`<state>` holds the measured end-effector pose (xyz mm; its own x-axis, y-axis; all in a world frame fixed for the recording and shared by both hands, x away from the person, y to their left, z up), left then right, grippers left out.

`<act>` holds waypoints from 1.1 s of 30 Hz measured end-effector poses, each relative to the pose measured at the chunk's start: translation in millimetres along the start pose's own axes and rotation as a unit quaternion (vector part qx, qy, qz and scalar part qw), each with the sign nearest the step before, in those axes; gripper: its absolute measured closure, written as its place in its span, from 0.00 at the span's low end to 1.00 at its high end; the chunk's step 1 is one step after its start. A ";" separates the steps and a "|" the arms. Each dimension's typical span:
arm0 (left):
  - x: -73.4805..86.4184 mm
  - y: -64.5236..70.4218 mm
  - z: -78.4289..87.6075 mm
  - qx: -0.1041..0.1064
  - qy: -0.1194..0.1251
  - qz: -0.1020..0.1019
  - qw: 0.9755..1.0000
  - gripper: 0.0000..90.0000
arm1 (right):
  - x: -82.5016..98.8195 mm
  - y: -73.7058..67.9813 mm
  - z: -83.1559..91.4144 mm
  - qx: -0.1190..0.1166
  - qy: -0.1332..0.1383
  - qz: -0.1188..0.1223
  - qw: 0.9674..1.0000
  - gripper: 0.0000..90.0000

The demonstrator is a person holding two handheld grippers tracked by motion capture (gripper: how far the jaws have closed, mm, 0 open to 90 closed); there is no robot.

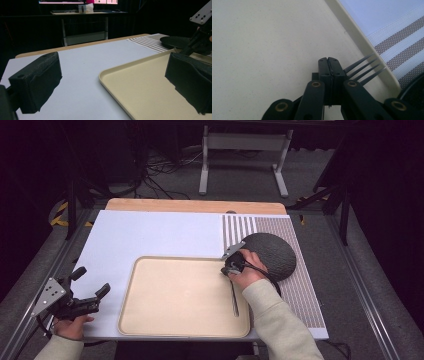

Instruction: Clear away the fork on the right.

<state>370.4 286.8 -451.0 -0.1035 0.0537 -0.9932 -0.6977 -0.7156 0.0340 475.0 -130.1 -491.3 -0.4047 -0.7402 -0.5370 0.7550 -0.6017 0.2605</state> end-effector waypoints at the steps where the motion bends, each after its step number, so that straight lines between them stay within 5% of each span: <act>1: 0.0 0.0 -0.1 0.000 0.000 0.000 1.000 0.01 | 0.8 0.7 0.2 0.000 -0.002 -0.001 1.000 1.00; 10: 0.0 0.2 0.3 -0.001 -0.001 -0.001 1.000 0.01 | 3.3 5.2 1.7 0.011 -0.009 -0.008 1.000 1.00; 17: 0.1 0.6 0.2 -0.001 -0.002 -0.001 1.000 0.01 | -2.8 4.9 12.4 0.007 0.015 -0.028 0.999 0.92; 25: 0.3 1.0 -1.0 -0.001 -0.001 0.000 1.000 0.01 | -12.0 3.5 31.6 0.006 0.084 -0.085 0.993 0.39; 33: -0.2 2.8 -3.7 0.002 -0.002 -0.002 1.000 0.01 | -10.9 9.9 53.4 0.012 0.141 -0.099 0.985 0.22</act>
<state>371.0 282.2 -451.1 -0.1028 0.0595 -0.9929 -0.7009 -0.7127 0.0298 459.4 -144.0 -440.0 -0.3809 -0.4977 -0.7792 0.6621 -0.7351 0.1458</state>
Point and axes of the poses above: each handheld gripper's, and its own axes: z roughly backward along the jaws, x roughly out of its underside, y roughly to its right, the point moved 7 cm from there along -z, roughly forward along the jaws, and after that the axes turned 10 degrees about x, right-handed, at the moved point
